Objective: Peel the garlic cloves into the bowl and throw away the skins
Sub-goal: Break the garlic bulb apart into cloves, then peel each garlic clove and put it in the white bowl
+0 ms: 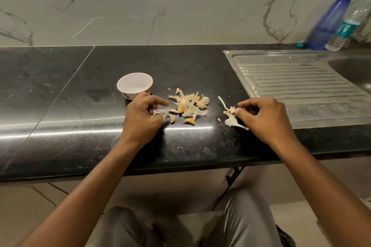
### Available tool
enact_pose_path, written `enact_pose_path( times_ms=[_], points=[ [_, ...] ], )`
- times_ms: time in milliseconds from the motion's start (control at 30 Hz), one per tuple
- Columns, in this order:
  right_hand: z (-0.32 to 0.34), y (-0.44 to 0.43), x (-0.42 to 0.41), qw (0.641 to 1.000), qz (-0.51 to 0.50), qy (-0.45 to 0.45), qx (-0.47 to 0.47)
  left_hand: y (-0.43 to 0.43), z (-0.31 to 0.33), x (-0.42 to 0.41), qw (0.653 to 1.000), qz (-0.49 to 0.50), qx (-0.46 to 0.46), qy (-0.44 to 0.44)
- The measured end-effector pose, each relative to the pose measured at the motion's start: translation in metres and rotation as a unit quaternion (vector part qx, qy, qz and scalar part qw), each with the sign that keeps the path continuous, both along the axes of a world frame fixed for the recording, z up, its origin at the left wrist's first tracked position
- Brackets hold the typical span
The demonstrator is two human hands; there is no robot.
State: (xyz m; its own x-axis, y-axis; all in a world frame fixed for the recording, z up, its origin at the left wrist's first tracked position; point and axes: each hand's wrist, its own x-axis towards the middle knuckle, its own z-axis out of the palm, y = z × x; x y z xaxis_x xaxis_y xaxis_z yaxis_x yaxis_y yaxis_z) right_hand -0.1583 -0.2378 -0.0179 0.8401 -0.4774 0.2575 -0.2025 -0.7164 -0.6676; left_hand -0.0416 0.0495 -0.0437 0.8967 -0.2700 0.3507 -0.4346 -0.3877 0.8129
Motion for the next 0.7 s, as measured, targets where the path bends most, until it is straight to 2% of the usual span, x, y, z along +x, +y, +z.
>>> enact_pose_path(
  times_ms=[133,233,367,533,600,700],
  points=[
    [0.016,0.014,0.005,0.993,0.024,-0.061,-0.100,-0.002,0.000,0.002,0.999,-0.010,0.039,0.010],
    [0.021,0.036,0.019,0.977,0.151,-0.083,-0.127,-0.003,-0.002,0.005,0.998,-0.019,0.051,0.009],
    [0.013,0.068,0.046,0.921,0.328,-0.008,-0.208,0.000,-0.004,0.007,0.999,-0.012,0.000,0.037],
    [0.017,0.089,0.071,0.850,0.406,0.076,-0.327,0.006,-0.008,0.012,0.998,-0.004,-0.024,0.062],
    [0.017,0.092,0.078,0.837,0.417,0.095,-0.341,0.006,-0.009,0.013,0.996,-0.008,-0.040,0.076],
    [0.015,0.093,0.088,0.840,0.427,0.112,-0.316,0.008,-0.010,0.014,0.993,-0.011,-0.068,0.098]
  ],
)
